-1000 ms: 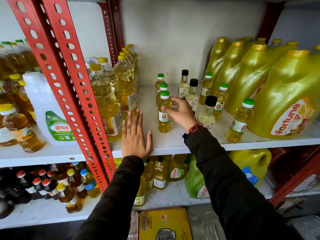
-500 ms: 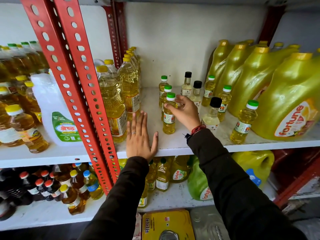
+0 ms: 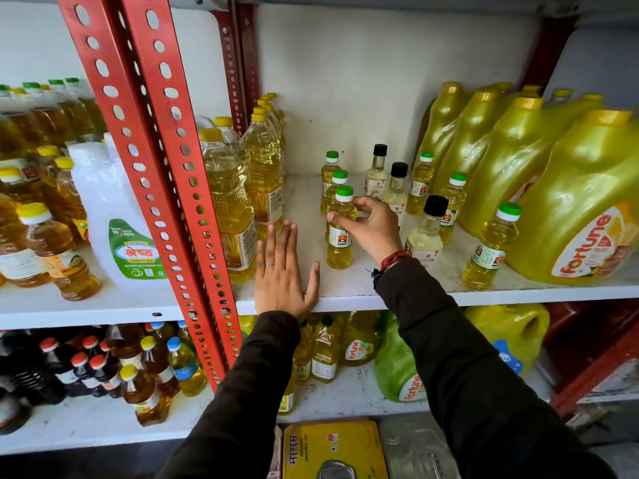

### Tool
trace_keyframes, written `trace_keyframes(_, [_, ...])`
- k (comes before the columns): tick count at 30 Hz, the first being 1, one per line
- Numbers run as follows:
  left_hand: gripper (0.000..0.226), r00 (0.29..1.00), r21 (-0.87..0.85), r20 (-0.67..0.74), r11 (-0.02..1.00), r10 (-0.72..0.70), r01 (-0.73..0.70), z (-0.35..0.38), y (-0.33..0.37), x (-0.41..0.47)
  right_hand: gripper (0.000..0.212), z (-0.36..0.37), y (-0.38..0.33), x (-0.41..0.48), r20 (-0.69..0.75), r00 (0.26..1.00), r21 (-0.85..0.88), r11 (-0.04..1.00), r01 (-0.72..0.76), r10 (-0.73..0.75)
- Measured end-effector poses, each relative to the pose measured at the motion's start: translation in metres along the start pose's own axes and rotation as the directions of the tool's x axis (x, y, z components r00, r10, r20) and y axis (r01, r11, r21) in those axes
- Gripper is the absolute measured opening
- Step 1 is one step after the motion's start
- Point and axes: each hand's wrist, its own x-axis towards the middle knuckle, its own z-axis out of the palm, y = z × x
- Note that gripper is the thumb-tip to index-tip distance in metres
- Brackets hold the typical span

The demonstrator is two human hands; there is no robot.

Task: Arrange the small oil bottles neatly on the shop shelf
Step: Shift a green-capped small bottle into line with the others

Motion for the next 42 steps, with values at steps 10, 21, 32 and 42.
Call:
trace_keyframes(10, [0.080, 1.000, 0.002, -0.004, 1.000, -0.007, 0.007, 0.001, 0.000, -0.001, 0.047, -0.019, -0.011, -0.030, 0.037, 0.998, 0.018, 0.998, 0.052, -0.053])
trace_keyframes(21, [0.080, 1.000, -0.014, -0.002, 1.000, -0.006, 0.006, 0.001, -0.001, 0.000, 0.044, -0.030, -0.009, -0.060, 0.048, 0.995, 0.058, 0.995, 0.086, -0.088])
trace_keyframes(32, [0.079, 1.000, -0.007, 0.015, 1.000, -0.005, 0.005, 0.001, -0.001, 0.000, 0.046, -0.032, -0.013, -0.067, 0.038, 0.997, 0.050, 0.997, 0.066, -0.068])
trace_keyframes(42, [0.078, 0.999, 0.006, 0.041, 1.000, 0.002, -0.002, -0.001, 0.001, 0.000, 0.046, -0.033, -0.013, -0.067, 0.063, 0.995, 0.044, 0.996, 0.073, -0.076])
